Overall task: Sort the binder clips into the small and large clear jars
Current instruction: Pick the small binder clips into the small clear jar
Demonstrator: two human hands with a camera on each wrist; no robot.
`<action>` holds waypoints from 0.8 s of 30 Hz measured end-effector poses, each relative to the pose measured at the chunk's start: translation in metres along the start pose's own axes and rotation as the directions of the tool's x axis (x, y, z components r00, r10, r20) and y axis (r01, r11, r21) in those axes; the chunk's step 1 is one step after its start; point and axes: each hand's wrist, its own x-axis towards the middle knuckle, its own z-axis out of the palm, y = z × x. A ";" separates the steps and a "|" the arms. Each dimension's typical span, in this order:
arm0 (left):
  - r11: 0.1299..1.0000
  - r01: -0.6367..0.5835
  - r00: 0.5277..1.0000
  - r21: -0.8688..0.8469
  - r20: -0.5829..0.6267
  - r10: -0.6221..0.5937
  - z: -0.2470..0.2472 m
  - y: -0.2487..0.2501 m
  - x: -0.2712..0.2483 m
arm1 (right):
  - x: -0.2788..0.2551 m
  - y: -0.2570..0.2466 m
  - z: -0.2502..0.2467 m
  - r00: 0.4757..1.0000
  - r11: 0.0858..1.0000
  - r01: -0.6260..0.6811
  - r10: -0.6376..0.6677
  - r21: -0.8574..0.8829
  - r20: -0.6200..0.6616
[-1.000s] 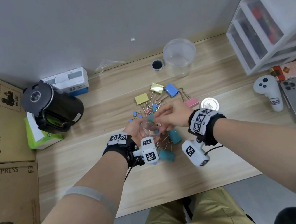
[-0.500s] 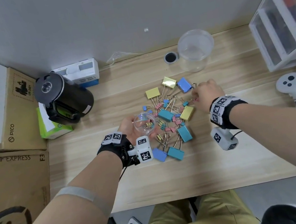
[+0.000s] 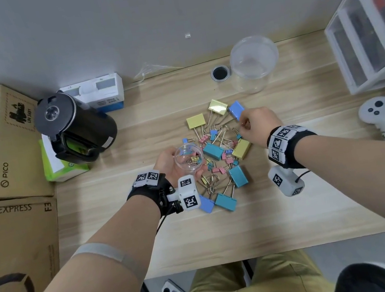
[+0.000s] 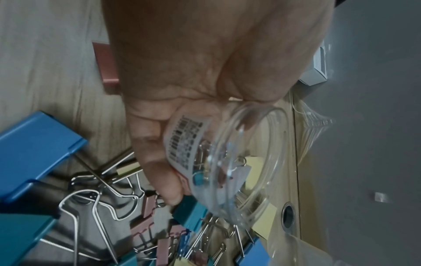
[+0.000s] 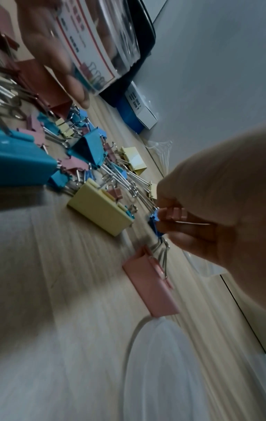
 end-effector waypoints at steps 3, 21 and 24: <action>1.000 0.005 1.000 0.013 -0.013 -0.004 0.000 0.002 0.000 | 0.004 -0.005 0.004 0.995 0.999 -0.044 0.041 0.033 0.088; 0.999 0.007 1.000 -0.034 -0.013 -0.007 -0.015 0.001 0.005 | 0.010 -0.003 0.028 0.938 0.982 0.128 -0.073 -0.142 0.339; 1.000 0.007 1.000 -0.030 -0.007 -0.008 -0.013 0.001 0.005 | 0.006 -0.004 0.025 0.945 0.984 0.138 -0.098 -0.111 0.311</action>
